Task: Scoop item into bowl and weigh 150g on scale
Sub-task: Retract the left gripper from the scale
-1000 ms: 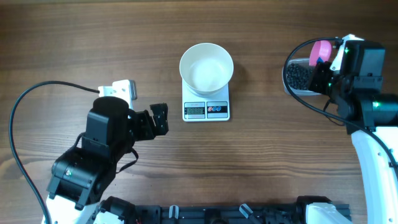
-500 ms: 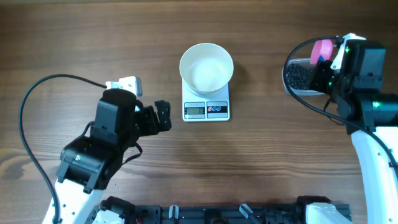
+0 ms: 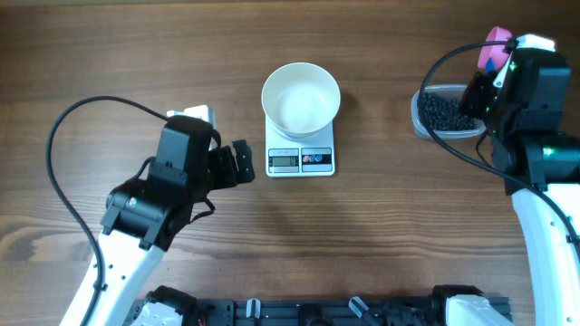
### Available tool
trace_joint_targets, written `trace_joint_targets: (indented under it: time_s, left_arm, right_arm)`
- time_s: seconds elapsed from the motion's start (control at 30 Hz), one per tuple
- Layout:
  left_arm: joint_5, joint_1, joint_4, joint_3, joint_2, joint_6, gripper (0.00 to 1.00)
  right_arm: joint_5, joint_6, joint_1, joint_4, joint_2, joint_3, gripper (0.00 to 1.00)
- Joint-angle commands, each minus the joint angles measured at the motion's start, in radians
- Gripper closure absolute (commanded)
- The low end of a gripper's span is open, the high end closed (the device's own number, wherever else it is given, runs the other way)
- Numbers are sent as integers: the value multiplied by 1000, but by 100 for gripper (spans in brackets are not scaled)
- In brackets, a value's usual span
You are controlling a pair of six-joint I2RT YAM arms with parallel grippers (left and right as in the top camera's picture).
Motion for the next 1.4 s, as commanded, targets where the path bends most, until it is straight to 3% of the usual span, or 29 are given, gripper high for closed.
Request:
trace_joint_targets:
  time_s: [0.0,0.1,0.6,0.9,1.1,1.37]
  left_arm:
    - [-13,6,2,-4,27,4,0]
    - [-13,6,2,-4,40,4,0]
    - [-13,6,2,-4,43,5,0]
    - [-13,6,2,-4,43,4,0]
    - [-13,6,2,-4,43,4,0]
    - [-13,5,2,-4,43,5,0]
  right_arm:
    - [-184,-1,-4,29,10,17,96]
    - [-251,-1,-4,75,10,17,95]
    - [-220,-9,-4,346,71,17,96]
    - [-223,40,-4,373,85,17,96]
    - [-240,-116,-4,376,85,17,96]
    - [-240,-140,-4,440,85,17,96]
